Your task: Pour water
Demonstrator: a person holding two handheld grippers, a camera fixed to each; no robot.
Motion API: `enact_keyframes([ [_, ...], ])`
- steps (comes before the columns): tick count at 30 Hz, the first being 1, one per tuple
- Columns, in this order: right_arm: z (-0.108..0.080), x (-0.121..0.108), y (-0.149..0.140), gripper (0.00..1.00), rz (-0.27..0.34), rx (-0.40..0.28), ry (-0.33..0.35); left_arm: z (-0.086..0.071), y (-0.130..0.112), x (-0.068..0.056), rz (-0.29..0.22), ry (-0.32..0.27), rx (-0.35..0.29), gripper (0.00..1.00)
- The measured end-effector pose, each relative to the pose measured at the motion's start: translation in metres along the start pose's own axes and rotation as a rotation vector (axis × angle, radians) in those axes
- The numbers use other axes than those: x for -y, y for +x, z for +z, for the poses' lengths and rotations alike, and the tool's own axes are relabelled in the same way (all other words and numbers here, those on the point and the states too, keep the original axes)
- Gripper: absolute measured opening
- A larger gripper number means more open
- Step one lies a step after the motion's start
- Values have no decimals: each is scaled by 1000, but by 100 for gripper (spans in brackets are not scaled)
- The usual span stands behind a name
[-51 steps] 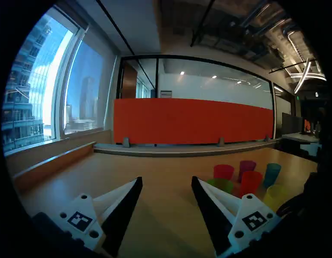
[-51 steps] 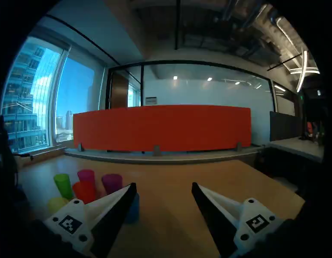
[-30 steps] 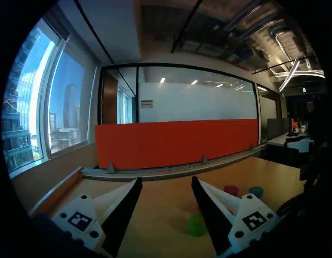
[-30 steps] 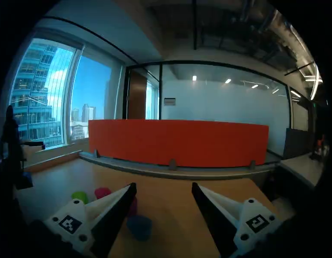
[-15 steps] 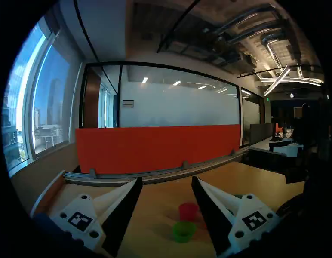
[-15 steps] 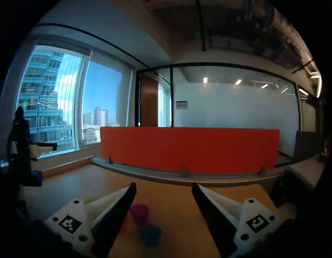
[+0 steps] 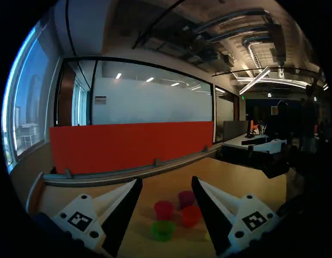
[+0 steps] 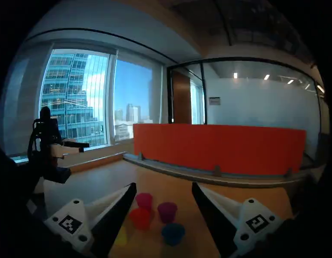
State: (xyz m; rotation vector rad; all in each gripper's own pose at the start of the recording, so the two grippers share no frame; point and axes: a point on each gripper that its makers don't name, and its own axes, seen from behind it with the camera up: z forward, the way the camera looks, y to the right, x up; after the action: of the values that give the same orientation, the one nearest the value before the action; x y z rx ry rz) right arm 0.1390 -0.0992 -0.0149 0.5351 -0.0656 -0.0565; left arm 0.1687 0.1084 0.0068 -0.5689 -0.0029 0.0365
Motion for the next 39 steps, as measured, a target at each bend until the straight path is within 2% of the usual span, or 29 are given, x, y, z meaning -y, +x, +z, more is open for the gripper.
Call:
enact_keyframes([
  [8, 5, 4, -9, 100, -11, 69, 44, 2, -10, -7, 1, -70, 43, 84],
  [12, 6, 0, -19, 100, -18, 105, 51, 6, -23, -3, 5, -83, 80, 84],
  [17, 5, -7, -44, 100, -40, 173, 53, 11, -39, 6, 25, -81, 117, 84],
  [22, 5, -9, -68, 100, -69, 237, 62, 16, -56, 9, 43, -94, 152, 84],
  [27, 8, -8, -86, 100, -82, 270, 77, 18, -76, 9, 42, -110, 188, 84],
  [39, 16, -14, -123, 100, -64, 325, 90, 24, -122, 11, 51, -133, 260, 84],
])
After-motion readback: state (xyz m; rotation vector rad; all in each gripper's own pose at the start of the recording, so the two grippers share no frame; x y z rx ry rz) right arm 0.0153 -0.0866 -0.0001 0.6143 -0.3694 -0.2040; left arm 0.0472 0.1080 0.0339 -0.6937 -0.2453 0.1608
